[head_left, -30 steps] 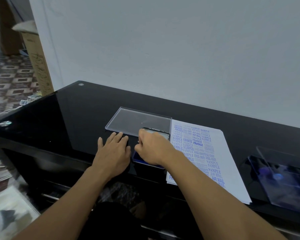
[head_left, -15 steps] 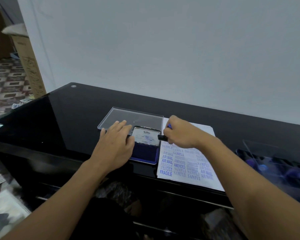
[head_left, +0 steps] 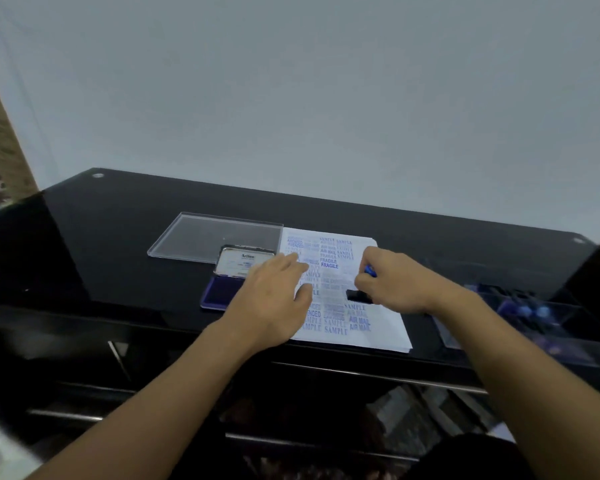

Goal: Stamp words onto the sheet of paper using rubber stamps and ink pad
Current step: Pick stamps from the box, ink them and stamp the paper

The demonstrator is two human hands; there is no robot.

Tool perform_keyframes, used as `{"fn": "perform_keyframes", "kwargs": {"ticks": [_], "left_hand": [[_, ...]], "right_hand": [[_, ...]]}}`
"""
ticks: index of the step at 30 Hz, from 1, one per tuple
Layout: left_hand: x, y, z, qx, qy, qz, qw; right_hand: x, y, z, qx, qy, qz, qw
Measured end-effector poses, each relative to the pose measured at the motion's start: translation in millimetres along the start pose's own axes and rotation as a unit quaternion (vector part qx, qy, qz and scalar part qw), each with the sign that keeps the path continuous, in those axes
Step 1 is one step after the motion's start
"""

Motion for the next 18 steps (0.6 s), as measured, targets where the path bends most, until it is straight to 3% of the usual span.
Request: {"fn": "perform_keyframes", "kwargs": {"ticks": [8,18], "left_hand": [[-31,-55,4,0.064,-0.041,0.000,0.997],[-23,-80,-1,0.071,-0.037,0.041,0.996]], "right_hand": [[-14,-19,-13,0.015,0.008,-0.047,0.999],[-12,-31,-21,0.038,0.023,-0.060,0.997]]}}
Point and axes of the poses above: each hand's wrist, its own z-axis towards the middle knuckle, its own y-axis out of the back of the hand, x = y × z, the point moved 6 cm from there along z, towards the middle knuckle, and after that the axes turned 4 degrees about -x, right-handed, at the moved point
